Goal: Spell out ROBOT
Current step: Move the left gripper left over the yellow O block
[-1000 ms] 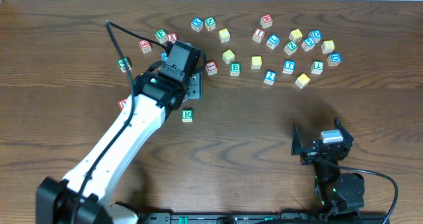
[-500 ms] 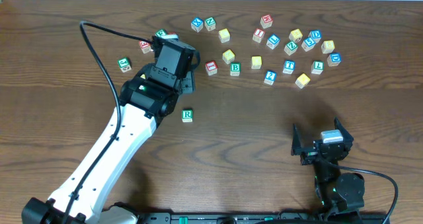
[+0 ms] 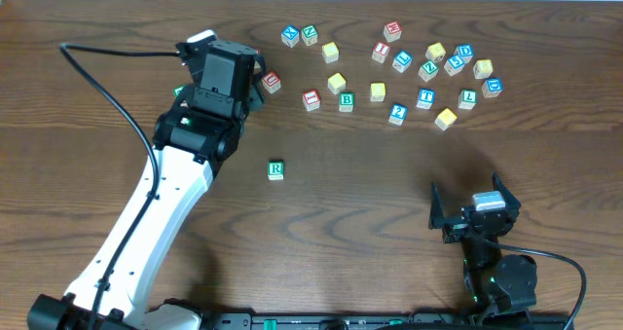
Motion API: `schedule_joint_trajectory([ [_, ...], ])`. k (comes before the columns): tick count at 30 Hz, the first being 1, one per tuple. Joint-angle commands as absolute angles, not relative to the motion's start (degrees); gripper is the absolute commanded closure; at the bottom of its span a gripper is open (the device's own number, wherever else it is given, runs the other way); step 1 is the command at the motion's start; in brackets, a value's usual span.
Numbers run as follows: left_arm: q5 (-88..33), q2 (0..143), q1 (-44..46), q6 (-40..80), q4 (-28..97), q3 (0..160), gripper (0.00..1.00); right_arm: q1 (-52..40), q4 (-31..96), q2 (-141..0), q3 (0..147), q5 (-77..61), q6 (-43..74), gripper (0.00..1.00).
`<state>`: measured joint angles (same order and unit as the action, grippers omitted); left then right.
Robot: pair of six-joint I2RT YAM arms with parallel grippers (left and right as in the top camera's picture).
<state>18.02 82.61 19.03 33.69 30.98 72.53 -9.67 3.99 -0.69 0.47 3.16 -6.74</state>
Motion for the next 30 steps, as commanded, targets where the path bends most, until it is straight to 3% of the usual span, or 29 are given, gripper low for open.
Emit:
schedule_joint_trajectory([
  [1,19.20,83.07,17.91,41.10,30.81,74.67,0.33,-9.04,4.10,-0.34,0.32,2.87,-7.35,0.01],
  [16,24.75,90.61,17.30,55.07,37.45,74.72,0.34,-9.04,4.10,-0.34,0.30,2.87,-7.35,0.01],
  [30,27.64,93.36,15.07,59.27,41.25,74.72,0.35,-9.04,4.10,-0.34,0.32,2.87,-7.35,0.01],
])
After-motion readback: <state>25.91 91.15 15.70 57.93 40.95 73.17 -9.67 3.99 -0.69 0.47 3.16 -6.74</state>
